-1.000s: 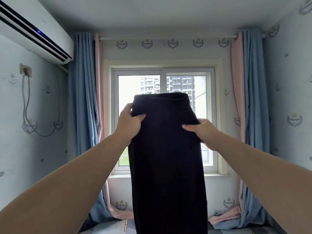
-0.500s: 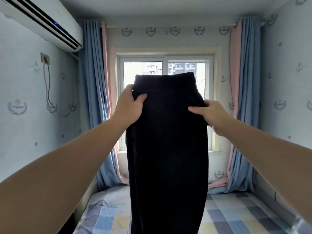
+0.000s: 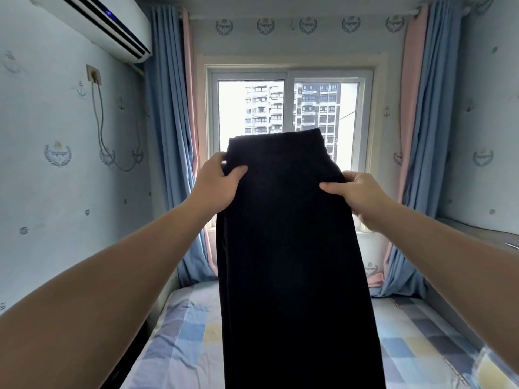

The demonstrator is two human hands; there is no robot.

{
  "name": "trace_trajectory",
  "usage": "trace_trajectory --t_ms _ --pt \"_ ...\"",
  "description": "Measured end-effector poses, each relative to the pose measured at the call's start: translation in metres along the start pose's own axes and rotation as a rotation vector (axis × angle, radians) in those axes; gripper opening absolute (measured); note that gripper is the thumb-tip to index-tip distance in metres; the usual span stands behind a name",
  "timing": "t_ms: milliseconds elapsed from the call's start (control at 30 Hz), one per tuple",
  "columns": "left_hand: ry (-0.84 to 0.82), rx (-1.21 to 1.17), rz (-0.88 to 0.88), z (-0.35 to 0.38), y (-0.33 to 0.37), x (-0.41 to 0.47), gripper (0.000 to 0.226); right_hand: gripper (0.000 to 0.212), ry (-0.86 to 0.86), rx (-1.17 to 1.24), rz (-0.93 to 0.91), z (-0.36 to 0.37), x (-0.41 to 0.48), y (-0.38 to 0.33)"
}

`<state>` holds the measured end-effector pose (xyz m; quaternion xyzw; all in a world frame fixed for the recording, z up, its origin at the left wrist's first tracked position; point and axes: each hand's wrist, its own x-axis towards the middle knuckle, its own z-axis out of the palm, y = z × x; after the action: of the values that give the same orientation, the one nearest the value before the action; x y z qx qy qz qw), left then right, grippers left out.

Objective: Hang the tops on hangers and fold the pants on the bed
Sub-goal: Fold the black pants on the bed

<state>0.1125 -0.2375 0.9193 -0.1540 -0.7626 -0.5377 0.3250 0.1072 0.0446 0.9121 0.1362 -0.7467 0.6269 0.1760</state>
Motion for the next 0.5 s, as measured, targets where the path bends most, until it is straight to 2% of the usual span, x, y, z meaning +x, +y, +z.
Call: trace_trajectory --t_ms 133,233,367,500 --pt "-0.024 -0.023 -0.074 -0.002 -0.064 -0.004 0.035 0.021 -0.017 0.005 0.073 0.033 0.014 0.048" --pt "-0.073 -0.06 -0.159 0.002 -0.137 -0.009 0.035 0.022 -0.045 -0.02 0.155 0.068 0.029 0.108" --pt "-0.141 -0.115 -0.289 0.015 -0.268 -0.023 0.018 0.019 -0.082 -0.078 0.31 0.12 0.051 0.22" --pt "-0.189 -0.111 -0.495 0.034 -0.416 -0.044 0.015 0.015 -0.117 -0.147 0.498 0.18 0.071 0.355"
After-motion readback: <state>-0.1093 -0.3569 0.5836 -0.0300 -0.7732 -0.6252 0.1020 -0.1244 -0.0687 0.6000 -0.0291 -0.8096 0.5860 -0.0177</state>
